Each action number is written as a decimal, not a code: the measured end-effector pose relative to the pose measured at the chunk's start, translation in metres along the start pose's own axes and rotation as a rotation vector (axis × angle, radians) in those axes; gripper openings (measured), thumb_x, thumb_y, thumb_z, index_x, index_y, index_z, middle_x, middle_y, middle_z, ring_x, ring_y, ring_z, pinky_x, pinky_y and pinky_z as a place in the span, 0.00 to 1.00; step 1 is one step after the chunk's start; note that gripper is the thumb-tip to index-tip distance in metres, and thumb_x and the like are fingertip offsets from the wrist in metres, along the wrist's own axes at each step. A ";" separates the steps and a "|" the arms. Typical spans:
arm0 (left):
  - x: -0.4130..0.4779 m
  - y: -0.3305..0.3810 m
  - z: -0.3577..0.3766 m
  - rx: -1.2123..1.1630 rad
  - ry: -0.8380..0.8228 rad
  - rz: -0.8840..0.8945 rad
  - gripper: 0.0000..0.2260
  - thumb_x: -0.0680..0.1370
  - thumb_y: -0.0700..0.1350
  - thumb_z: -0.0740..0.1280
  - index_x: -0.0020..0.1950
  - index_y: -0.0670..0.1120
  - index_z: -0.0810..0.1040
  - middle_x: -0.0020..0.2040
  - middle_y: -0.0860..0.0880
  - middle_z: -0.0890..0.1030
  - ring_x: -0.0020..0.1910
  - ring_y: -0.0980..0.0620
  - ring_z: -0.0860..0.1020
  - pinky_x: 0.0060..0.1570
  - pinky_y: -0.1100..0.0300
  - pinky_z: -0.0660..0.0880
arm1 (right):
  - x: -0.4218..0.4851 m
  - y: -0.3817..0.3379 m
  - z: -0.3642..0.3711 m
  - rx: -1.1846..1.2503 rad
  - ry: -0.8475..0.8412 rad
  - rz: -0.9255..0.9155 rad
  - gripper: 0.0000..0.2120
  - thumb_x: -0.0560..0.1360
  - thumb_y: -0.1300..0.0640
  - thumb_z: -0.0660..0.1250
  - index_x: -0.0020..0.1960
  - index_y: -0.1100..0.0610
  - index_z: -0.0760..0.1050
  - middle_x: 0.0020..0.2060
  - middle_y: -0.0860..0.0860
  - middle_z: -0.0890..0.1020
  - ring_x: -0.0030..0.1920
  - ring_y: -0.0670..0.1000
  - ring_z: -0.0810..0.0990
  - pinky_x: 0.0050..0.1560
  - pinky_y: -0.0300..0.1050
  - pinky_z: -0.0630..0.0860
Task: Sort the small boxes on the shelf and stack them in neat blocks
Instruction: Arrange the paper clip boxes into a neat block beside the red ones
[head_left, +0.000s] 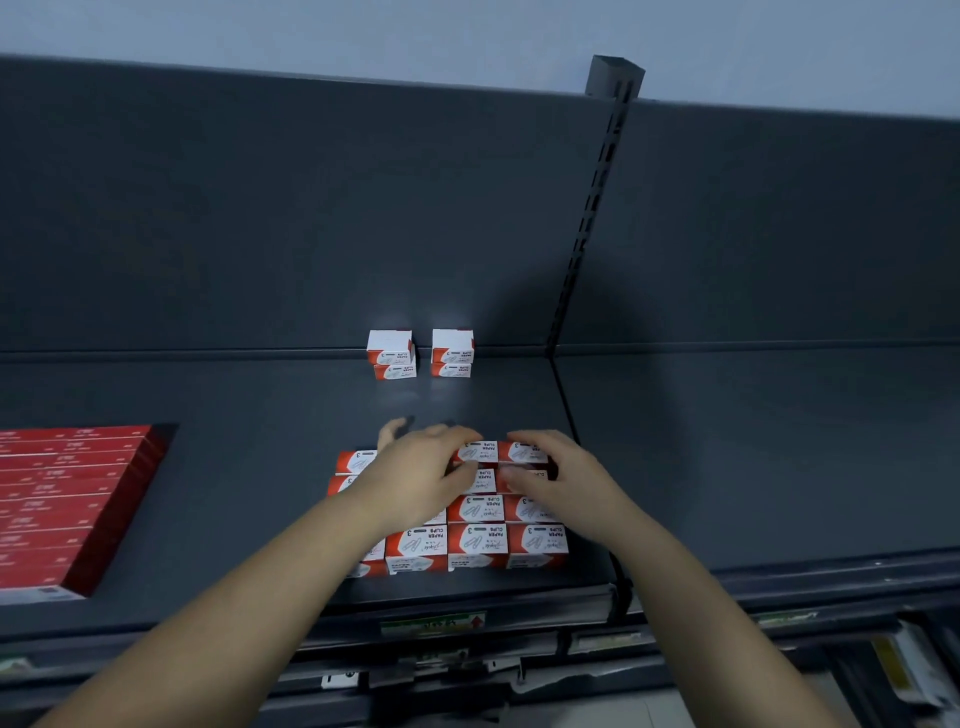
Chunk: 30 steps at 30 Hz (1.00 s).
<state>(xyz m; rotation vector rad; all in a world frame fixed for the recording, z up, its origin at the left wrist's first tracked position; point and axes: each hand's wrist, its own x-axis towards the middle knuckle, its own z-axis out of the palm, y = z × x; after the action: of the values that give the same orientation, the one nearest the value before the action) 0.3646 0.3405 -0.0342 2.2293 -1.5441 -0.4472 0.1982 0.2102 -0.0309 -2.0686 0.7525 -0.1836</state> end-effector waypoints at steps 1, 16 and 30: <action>-0.001 0.000 0.000 0.003 0.008 0.009 0.15 0.82 0.53 0.55 0.67 0.56 0.71 0.59 0.58 0.77 0.61 0.58 0.73 0.73 0.50 0.47 | -0.001 0.000 0.001 -0.013 -0.011 -0.008 0.22 0.76 0.47 0.70 0.69 0.46 0.71 0.61 0.41 0.72 0.58 0.41 0.76 0.58 0.40 0.77; -0.005 0.003 -0.002 0.207 0.042 0.047 0.18 0.83 0.54 0.51 0.71 0.54 0.69 0.63 0.55 0.76 0.63 0.54 0.72 0.70 0.55 0.55 | 0.000 -0.008 -0.001 -0.275 -0.067 -0.069 0.25 0.79 0.44 0.63 0.75 0.47 0.64 0.69 0.43 0.70 0.65 0.42 0.70 0.62 0.35 0.68; 0.009 -0.050 -0.061 0.494 0.067 -0.121 0.27 0.81 0.52 0.51 0.80 0.47 0.50 0.80 0.49 0.53 0.79 0.51 0.52 0.76 0.51 0.45 | 0.062 -0.051 0.013 -0.679 -0.112 -0.111 0.30 0.84 0.46 0.51 0.80 0.55 0.43 0.80 0.49 0.45 0.79 0.50 0.44 0.78 0.50 0.45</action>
<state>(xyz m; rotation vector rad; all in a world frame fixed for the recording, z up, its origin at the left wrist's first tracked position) 0.4369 0.3556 -0.0052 2.6822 -1.6230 -0.0151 0.2752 0.2043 -0.0070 -2.7368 0.6879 0.1511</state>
